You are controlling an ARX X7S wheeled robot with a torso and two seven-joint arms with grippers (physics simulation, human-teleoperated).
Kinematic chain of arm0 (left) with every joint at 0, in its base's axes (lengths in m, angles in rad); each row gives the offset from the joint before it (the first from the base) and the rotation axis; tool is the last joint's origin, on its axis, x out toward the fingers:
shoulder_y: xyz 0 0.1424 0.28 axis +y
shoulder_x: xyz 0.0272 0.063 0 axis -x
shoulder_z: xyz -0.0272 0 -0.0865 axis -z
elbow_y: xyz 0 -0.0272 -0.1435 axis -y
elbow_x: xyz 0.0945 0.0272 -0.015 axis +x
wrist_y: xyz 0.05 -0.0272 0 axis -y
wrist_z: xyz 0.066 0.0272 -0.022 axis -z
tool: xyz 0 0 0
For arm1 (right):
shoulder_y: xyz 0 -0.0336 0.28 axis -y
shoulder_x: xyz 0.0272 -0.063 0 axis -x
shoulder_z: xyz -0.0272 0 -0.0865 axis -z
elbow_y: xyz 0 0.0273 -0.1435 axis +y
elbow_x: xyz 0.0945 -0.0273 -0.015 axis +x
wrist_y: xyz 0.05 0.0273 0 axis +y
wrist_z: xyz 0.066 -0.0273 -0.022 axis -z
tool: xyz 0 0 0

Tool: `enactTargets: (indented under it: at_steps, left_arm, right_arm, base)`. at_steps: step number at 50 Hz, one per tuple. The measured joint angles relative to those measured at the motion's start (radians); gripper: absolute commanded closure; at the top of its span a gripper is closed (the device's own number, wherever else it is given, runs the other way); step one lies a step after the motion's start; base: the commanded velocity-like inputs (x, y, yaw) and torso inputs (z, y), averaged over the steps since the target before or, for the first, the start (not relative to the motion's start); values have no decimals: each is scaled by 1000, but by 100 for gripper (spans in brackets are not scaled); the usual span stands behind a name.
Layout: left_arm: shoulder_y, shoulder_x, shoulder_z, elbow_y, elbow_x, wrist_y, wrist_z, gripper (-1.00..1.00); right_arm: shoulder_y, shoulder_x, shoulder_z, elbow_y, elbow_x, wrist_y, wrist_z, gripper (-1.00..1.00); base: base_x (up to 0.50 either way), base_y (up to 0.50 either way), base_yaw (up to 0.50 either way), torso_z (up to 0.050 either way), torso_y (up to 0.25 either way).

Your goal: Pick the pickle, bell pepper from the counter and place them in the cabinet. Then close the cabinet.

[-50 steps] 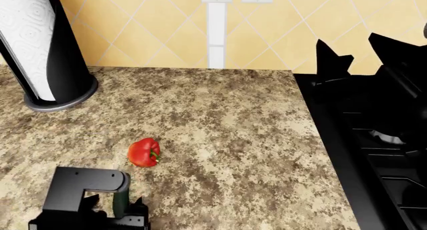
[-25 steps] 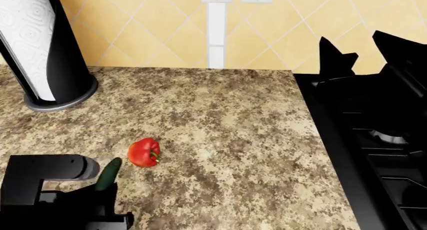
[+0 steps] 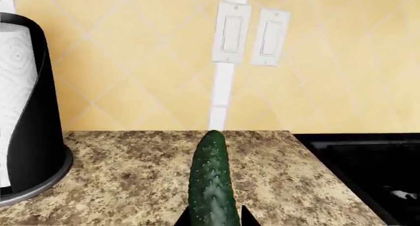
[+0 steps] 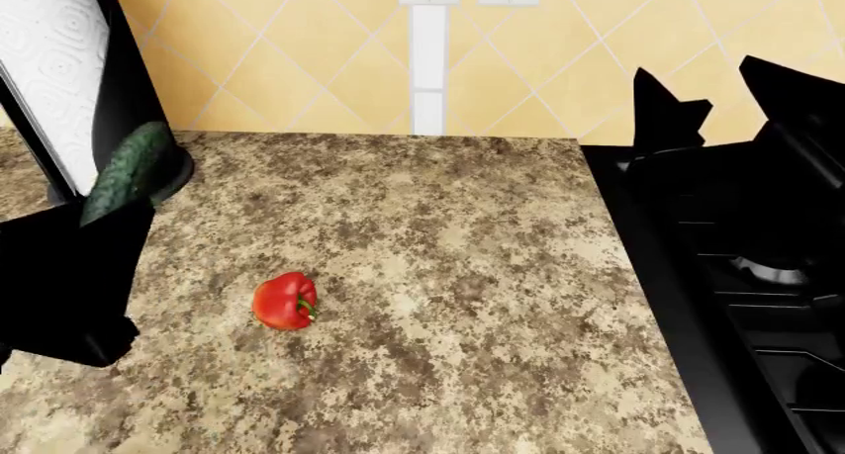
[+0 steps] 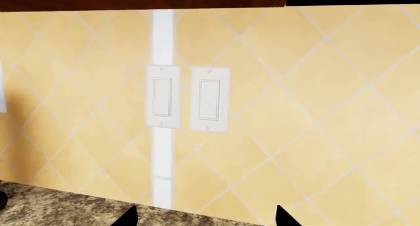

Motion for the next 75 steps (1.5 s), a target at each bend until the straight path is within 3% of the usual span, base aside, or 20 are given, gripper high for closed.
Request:
enactTargets:
  at_steps: [6,15,28,41,50,61,69,75]
  left_arm:
    - [-155,-48,19,-5,-24,57,90,100]
    - [-451,-107,184,-26,-4,108,196,100]
    - [-823,-119,362,-82,5,77,243,100]
    - [-1359,86,656,-342,78,-131,161,100]
    - [-1594,233,755,-539,272,-262,237,100]
    - [-1718,414,702,-697,601,-429,409,100]
    - [-1747,475,677,-751,724,-486,465,100]
    - [-1757,507,728,-840,866,-478,582,100]
  right_arm:
    - [0,4,-3,2,5,-6,3,-100]
    - [0,11,-8,6,6,-19,1,-100]
    - [10,18,-15,9,26,-23,18,-100]
    - [14,23,-29,4,35,-33,23,-100]
    - [14,28,-38,2,36,-42,22,-100]
    - [13,33,-43,-3,41,-58,13,-100]
    - [12,37,-43,-7,49,-69,8,-100]
    - [6,39,-47,-4,37,-83,-3,-100]
  base:
    - [0,0,0,0,0]
    - [0,0,0,0,0]
    - [0,0,0,0,0]
    - [0,0,0,0,0]
    - [0,0,0,0,0]
    - [0,0,0,0,0]
    - [0,0,0,0,0]
    - [0,0,0,0,0]
